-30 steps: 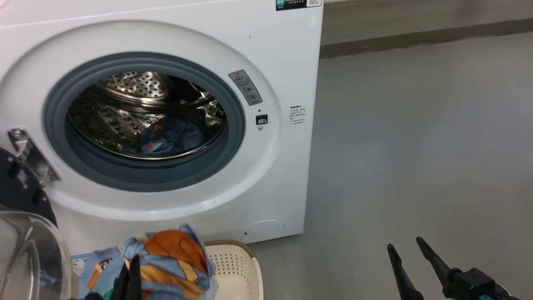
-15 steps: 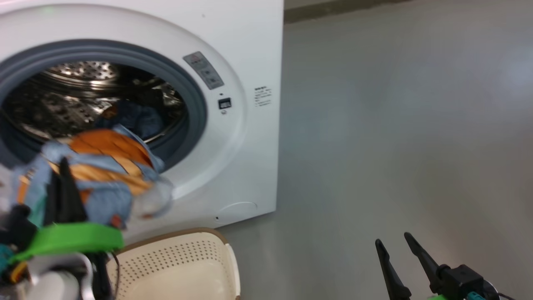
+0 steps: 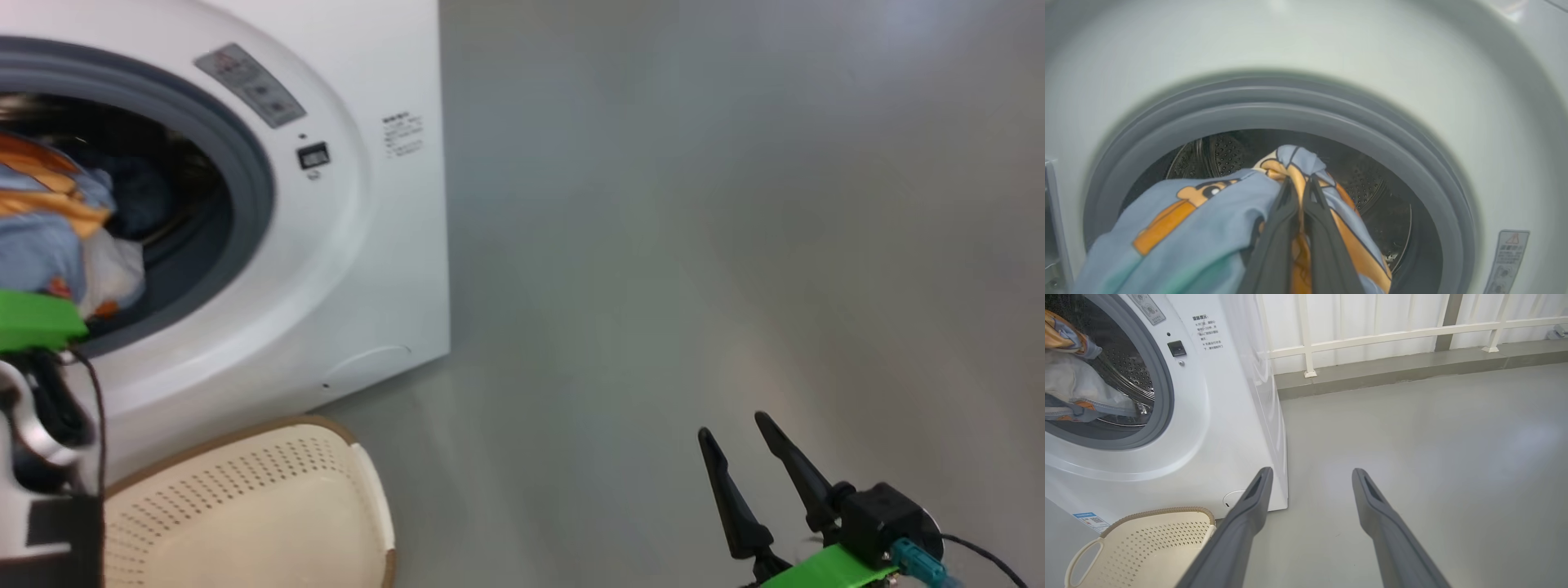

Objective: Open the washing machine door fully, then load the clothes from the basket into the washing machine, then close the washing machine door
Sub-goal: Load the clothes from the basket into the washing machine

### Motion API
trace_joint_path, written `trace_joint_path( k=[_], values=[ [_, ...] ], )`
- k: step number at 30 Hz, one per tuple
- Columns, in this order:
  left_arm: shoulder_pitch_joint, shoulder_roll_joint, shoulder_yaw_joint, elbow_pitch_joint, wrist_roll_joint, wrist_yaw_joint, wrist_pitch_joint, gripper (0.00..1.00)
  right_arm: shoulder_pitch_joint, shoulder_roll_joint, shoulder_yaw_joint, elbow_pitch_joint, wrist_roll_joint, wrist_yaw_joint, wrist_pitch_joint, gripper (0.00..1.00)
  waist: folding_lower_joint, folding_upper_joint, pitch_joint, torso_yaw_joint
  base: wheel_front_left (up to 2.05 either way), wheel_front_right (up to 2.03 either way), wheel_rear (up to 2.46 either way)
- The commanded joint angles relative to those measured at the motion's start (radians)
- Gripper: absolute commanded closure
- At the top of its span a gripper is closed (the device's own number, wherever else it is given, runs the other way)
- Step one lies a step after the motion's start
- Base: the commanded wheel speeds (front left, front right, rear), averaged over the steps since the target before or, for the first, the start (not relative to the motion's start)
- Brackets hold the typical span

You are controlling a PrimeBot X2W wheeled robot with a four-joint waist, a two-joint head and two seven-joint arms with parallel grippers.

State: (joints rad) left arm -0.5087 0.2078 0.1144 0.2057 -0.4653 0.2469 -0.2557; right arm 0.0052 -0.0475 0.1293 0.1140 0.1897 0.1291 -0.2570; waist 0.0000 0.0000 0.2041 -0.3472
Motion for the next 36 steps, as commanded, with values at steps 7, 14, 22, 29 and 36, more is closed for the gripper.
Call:
trace_joint_path(
  k=[7, 14, 22, 29, 36],
  values=[
    [-0.132, 0.038, 0.146, 0.069, 0.097, -0.071, -0.006, 1.0, -0.041, -0.003, 0.046, -0.056, 0.024, 0.002, -0.005, 0.0, 0.0, 0.0, 0.184, -0.118, 0.0, 0.0, 0.0],
    [-0.193, 0.042, 0.232, 0.106, 0.156, -0.119, -0.006, 1.0, -0.055, -0.003, 0.044, -0.083, 0.028, 0.002, -0.005, 0.0, 0.0, 0.0, 0.254, -0.118, 0.0, 0.0, 0.0],
    [-0.249, 0.036, 0.308, 0.134, 0.226, -0.193, -0.006, 1.0, -0.074, -0.003, 0.053, -0.098, 0.032, 0.002, -0.005, 0.0, 0.0, 0.0, 0.305, -0.107, 0.0, 0.0, 0.0],
    [-0.344, 0.067, 0.334, 0.154, 0.283, -0.269, -0.006, 1.0, -0.087, -0.003, 0.072, -0.111, 0.038, 0.002, -0.005, 0.0, 0.0, 0.0, 0.358, -0.118, 0.0, 0.0, 0.0],
    [-0.413, 0.121, 0.306, 0.192, 0.361, -0.318, -0.006, 1.0, -0.082, -0.003, 0.096, -0.119, 0.055, 0.002, -0.005, 0.0, 0.0, 0.0, 0.409, -0.146, 0.0, 0.0, 0.0]
  ],
)
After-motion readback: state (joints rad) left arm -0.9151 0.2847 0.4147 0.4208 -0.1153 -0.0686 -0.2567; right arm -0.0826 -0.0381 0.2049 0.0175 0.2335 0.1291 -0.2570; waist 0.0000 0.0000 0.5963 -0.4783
